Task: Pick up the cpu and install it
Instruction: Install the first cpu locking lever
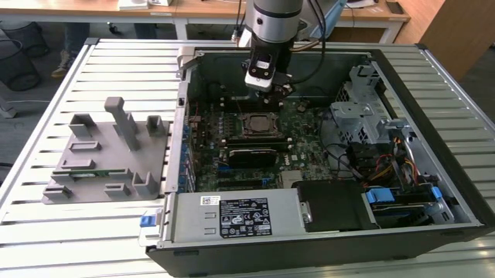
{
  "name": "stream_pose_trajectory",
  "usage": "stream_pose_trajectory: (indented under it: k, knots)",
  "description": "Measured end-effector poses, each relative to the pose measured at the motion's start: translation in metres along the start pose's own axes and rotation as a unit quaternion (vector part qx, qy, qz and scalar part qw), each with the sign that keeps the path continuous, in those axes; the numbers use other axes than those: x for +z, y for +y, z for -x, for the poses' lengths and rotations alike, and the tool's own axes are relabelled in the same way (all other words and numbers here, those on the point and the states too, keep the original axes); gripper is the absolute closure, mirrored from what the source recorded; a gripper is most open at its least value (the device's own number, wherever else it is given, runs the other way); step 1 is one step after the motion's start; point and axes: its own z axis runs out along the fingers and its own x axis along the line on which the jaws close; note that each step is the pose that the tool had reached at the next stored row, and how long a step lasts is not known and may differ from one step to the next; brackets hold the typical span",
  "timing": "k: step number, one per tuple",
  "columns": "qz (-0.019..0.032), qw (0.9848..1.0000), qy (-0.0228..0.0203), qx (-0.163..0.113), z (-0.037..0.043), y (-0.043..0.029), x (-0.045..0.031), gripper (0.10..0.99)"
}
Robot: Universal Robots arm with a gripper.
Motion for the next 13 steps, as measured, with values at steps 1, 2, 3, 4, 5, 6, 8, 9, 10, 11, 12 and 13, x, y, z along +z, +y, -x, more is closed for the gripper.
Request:
stream_pose_trajectory:
  k: [1, 2, 3, 4, 5, 6, 8, 9, 10, 11, 12, 13]
  knots:
    - [-0.0001, 1.0, 0.0001, -0.01, 0.0, 0.0, 0.0001, 0.976]
    - [-0.0002, 0.9998, 0.0002, -0.018, 0.0, 0.0, 0.0002, 0.976]
    - [-0.0003, 0.9996, 0.0003, -0.028, 0.0, 0.0, 0.0002, 0.976]
    - [-0.0004, 0.9993, 0.0005, -0.037, 0.0, 0.0, 0.0003, 0.976]
    - [-0.0006, 0.999, 0.0006, -0.046, 0.0, 0.0, 0.0004, 0.976]
    - [-0.0007, 0.9985, 0.0007, -0.054, 0.0, 0.0, 0.0005, 0.976]
    - [-0.0009, 0.9973, 0.0009, -0.073, 0.0, 0.0, 0.0006, 0.976]
    - [-0.001, 0.9966, 0.001, -0.082, 0.0, 0.0, 0.0007, 0.976]
    - [-0.0011, 0.9958, 0.0011, -0.091, 0.0, 0.0, 0.0007, 0.976]
    - [-0.0013, 0.995, 0.0012, -0.1, 0.0, 0.0, 0.0008, 0.976]
    - [-0.0014, 0.994, 0.0013, -0.109, 0.0, 0.0, 0.0009, 0.976]
    - [-0.0015, 0.993, 0.0014, -0.118, 0.0, 0.0, 0.0009, 0.976]
